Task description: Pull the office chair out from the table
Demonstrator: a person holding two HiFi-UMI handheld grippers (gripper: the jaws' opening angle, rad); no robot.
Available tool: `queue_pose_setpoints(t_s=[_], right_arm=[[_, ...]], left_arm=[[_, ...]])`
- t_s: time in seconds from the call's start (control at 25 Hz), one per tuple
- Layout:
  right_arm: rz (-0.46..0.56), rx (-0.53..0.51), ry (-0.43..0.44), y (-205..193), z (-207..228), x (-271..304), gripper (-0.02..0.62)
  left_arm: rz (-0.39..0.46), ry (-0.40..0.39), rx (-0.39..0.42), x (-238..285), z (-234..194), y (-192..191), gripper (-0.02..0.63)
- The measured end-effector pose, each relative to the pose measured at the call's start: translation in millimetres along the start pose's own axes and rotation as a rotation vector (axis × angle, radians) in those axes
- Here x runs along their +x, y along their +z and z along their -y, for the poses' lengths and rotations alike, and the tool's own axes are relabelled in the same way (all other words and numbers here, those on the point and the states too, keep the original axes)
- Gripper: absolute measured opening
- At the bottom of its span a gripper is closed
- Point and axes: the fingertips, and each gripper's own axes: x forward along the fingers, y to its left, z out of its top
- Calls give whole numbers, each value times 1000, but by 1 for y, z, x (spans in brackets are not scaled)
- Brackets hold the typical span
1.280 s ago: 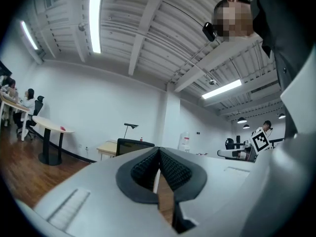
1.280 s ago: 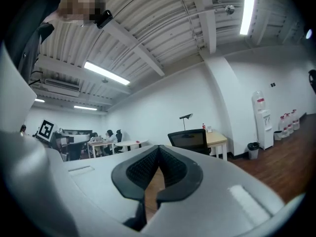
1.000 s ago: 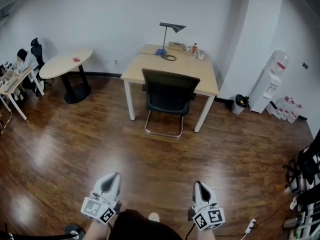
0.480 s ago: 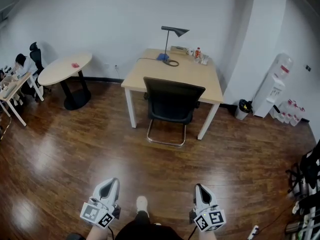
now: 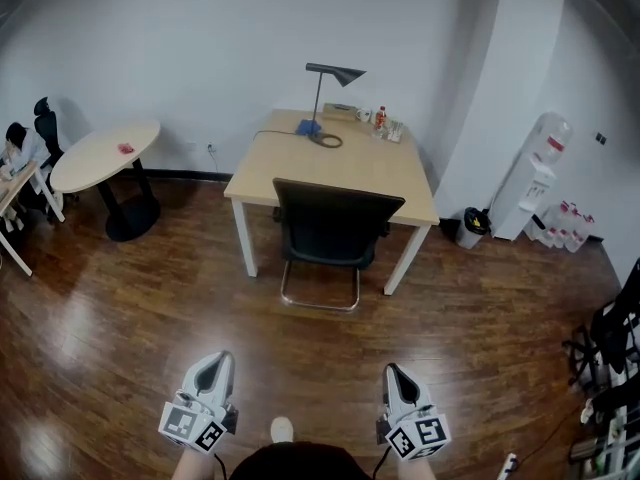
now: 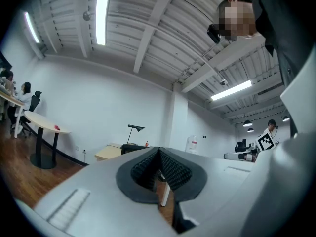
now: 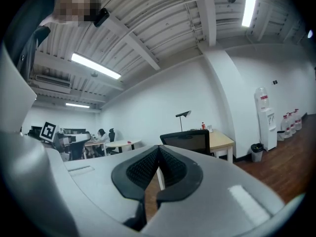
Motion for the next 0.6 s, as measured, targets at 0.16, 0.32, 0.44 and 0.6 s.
queue_pose_setpoints(t_s=[0.16,0.32,0.44,0.6], right_arm=[[2,-13,-8,4,-4,24,14],[6,20,-6,5,-14,44,14],[31,50,-11,10,-22,57,14],[15,43,-4,4,-30,67,14]], left_arm=[[1,-12,-15,15,-19,1,2],[-11,-28,-13,21,-39,-2,2],[-26,-35,27,28,-53,-3,2],[-34,-8,-7,34,-66,-9,2]])
